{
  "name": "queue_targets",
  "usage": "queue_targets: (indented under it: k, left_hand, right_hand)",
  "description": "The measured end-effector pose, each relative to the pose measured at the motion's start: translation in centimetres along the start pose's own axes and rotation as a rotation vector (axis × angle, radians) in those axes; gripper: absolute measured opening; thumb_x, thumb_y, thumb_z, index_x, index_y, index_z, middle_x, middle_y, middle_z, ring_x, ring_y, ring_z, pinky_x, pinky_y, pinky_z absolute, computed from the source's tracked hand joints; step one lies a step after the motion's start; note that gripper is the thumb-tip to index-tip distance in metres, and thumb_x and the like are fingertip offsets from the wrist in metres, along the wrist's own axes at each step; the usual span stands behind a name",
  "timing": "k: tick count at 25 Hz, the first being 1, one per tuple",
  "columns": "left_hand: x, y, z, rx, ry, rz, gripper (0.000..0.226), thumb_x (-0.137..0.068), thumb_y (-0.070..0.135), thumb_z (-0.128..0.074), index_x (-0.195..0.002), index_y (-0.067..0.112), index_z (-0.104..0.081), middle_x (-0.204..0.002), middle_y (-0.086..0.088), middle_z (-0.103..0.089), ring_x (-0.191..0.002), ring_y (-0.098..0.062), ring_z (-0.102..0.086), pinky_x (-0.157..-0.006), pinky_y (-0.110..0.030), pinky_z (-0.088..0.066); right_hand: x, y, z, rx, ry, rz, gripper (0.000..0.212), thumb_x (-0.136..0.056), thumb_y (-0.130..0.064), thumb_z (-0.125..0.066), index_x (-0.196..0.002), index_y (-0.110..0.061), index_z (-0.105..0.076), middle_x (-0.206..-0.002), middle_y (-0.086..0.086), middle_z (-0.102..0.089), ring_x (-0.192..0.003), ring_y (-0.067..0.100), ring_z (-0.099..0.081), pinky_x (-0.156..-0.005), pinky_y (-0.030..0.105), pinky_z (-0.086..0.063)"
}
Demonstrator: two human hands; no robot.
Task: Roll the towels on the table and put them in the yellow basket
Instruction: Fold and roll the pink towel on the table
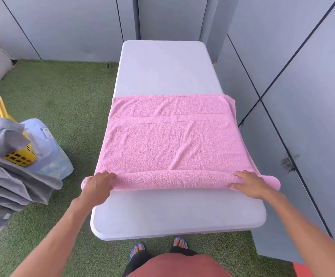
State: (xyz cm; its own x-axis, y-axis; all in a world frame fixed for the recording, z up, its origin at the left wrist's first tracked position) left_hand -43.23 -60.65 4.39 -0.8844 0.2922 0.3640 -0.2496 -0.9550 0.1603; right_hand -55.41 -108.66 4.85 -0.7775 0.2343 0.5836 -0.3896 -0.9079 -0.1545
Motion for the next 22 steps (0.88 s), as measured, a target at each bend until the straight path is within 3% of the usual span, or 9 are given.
queue_targets:
  k: [2, 3, 6, 8, 10, 12, 15, 18, 22]
  left_hand:
    - [-0.8, -0.6, -0.3, 0.144, -0.152, 0.036, 0.046, -0.094, 0.011, -0.051, -0.138, 0.019, -0.045, -0.136, -0.006, -0.052, -0.126, -0.027, -0.047, -0.104, -0.04, -0.037]
    - [-1.1, -0.6, 0.2, 0.223, -0.108, 0.043, 0.047, -0.093, 0.008, -0.051, -0.138, 0.019, -0.045, -0.136, -0.01, -0.051, -0.124, -0.03, -0.047, -0.103, -0.043, -0.038]
    - [1.0, 0.6, 2.8, 0.126, 0.38, 0.055, 0.038, -0.087, -0.001, -0.056, -0.121, 0.015, -0.059, -0.115, -0.013, -0.058, -0.099, -0.034, -0.052, -0.082, -0.05, -0.043]
    - [3.2, 2.2, 1.9, 0.068, 0.495, -0.007, 0.046, -0.077, -0.012, -0.057, -0.116, 0.01, -0.06, -0.111, -0.014, -0.058, -0.095, -0.034, -0.052, -0.077, -0.048, -0.045]
    - [4.2, 3.0, 0.0, 0.051, 0.453, -0.036, 0.063, -0.068, -0.016, -0.056, -0.127, 0.005, -0.051, -0.121, -0.017, -0.052, -0.106, -0.037, -0.049, -0.084, -0.049, -0.047]
    - [3.4, 3.0, -0.9, 0.013, 0.403, -0.048, 0.072, -0.065, -0.014, -0.06, -0.133, 0.001, -0.043, -0.126, -0.018, -0.047, -0.114, -0.039, -0.045, -0.095, -0.053, -0.043]
    - [0.8, 3.2, -0.2, -0.018, 0.365, -0.03, 0.059, -0.066, -0.008, -0.07, -0.121, 0.003, -0.05, -0.108, -0.014, -0.055, -0.103, -0.037, -0.051, -0.09, -0.052, -0.043]
    - [-0.1, 2.9, 0.4, -0.035, 0.28, 0.01, 0.037, -0.068, -0.013, -0.063, -0.097, 0.007, -0.055, -0.09, -0.01, -0.056, -0.089, -0.035, -0.054, -0.08, -0.045, -0.042]
    - [0.6, 2.2, -0.4, 0.04, 0.111, -0.037, 0.038, -0.082, -0.01, -0.047, -0.115, 0.007, -0.056, -0.105, -0.01, -0.056, -0.106, -0.032, -0.05, -0.091, -0.039, -0.038]
  right_hand:
    - [-0.4, 0.5, 0.8, -0.337, 0.036, -0.034, 0.052, -0.083, -0.031, -0.069, -0.131, -0.025, -0.051, -0.13, 0.0, -0.049, -0.124, 0.021, -0.046, -0.095, 0.036, -0.043]
    - [-0.4, 0.6, 1.6, -0.446, 0.167, -0.045, 0.052, -0.08, -0.022, -0.07, -0.129, -0.025, -0.053, -0.13, 0.004, -0.048, -0.122, 0.023, -0.046, -0.096, 0.037, -0.044]
    - [1.5, -0.4, 3.3, -0.294, 0.594, -0.03, 0.031, -0.083, -0.014, -0.065, -0.113, -0.019, -0.065, -0.118, 0.011, -0.051, -0.116, 0.033, -0.043, -0.099, 0.043, -0.037]
    - [2.9, -1.8, 2.0, -0.087, 0.692, 0.011, 0.027, -0.089, -0.026, -0.059, -0.113, -0.02, -0.067, -0.117, 0.007, -0.055, -0.114, 0.03, -0.041, -0.097, 0.045, -0.036]
    - [3.2, -2.4, 0.3, 0.021, 0.632, 0.033, 0.048, -0.085, -0.047, -0.06, -0.125, -0.021, -0.058, -0.127, 0.001, -0.05, -0.12, 0.027, -0.038, -0.099, 0.043, -0.031]
    - [2.0, -2.3, -0.5, 0.082, 0.527, 0.047, 0.068, -0.078, -0.052, -0.067, -0.134, -0.02, -0.046, -0.134, 0.001, -0.043, -0.127, 0.027, -0.034, -0.104, 0.041, -0.026]
    - [0.3, -2.6, 0.7, 0.089, 0.47, 0.056, 0.056, -0.084, -0.032, -0.065, -0.134, -0.014, -0.047, -0.132, 0.005, -0.049, -0.127, 0.027, -0.036, -0.106, 0.039, -0.028]
    - [-0.2, -2.6, 1.5, 0.126, 0.384, 0.017, 0.042, -0.091, -0.032, -0.057, -0.129, -0.014, -0.049, -0.125, 0.004, -0.051, -0.123, 0.026, -0.04, -0.101, 0.037, -0.031]
    - [0.2, -1.0, 0.3, 0.126, 0.053, 0.003, 0.043, -0.089, -0.037, -0.058, -0.126, -0.016, -0.051, -0.122, 0.005, -0.052, -0.119, 0.027, -0.047, -0.092, 0.036, -0.041]
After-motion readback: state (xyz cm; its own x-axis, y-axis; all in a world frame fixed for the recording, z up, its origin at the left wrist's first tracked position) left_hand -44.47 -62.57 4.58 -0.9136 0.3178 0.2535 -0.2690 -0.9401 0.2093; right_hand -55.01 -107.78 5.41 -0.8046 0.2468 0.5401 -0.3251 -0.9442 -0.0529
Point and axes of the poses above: each hand's wrist, its own x-axis away from the middle knuckle, its own z-axis out of the back of the hand, y = z × x, the point moved 8 cm from there along -x, towards the middle knuckle
